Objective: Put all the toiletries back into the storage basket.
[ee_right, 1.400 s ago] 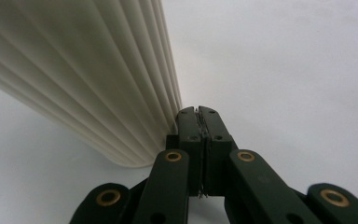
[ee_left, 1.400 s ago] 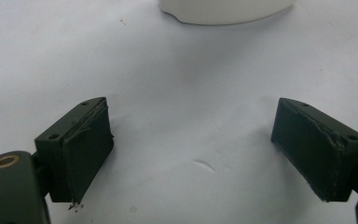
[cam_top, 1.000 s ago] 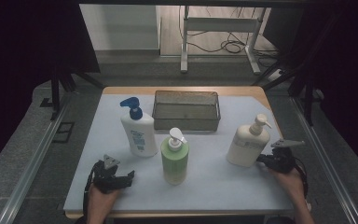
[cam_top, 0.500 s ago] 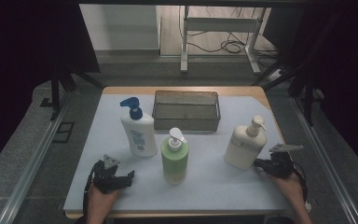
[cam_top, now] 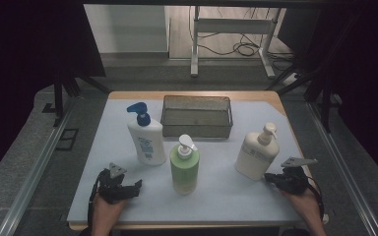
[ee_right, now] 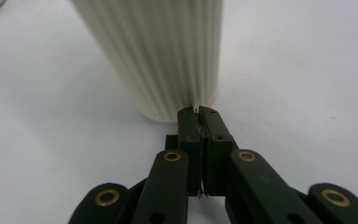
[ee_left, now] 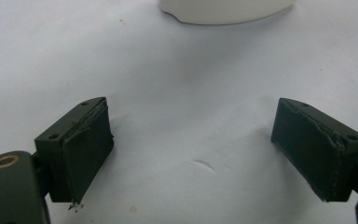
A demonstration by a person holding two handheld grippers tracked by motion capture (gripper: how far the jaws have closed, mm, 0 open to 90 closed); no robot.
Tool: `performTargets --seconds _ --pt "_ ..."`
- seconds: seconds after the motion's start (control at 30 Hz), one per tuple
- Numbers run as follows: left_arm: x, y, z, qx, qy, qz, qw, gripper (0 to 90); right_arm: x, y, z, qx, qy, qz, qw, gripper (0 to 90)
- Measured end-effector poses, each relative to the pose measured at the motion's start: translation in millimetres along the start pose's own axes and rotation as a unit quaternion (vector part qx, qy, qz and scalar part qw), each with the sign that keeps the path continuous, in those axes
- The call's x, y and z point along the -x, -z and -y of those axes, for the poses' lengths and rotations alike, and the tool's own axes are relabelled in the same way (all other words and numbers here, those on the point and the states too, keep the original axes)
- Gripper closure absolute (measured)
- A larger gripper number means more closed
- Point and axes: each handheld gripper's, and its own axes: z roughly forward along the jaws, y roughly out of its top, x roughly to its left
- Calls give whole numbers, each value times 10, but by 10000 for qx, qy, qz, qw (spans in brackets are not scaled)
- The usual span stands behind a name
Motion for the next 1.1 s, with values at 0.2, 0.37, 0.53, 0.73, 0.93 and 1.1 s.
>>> performTargets --seconds 0.2,0.37,0.53,0.73,0.93,1.1 --pt "0 0 0 0 0 1 10000 118 -50 -18 -23 -35 81 4 10000 873" --pt "0 0 0 -1 -1 1 10000 118 -47 -12 -23 -7 66 -5 10000 876" --pt "-1 0 -1 -2 0 3 10000 118 -80 -19 -32 -30 111 -6 9999 877" --pt "0 0 0 -2 -1 2 10000 118 -127 -40 -51 -54 166 -36 9998 867" --pt "0 0 0 0 -1 2 10000 119 -89 15 -42 73 31 -101 9999 826" --pt "0 0 0 0 -2 1 10000 119 -107 57 -13 127 59 -67 9999 721"
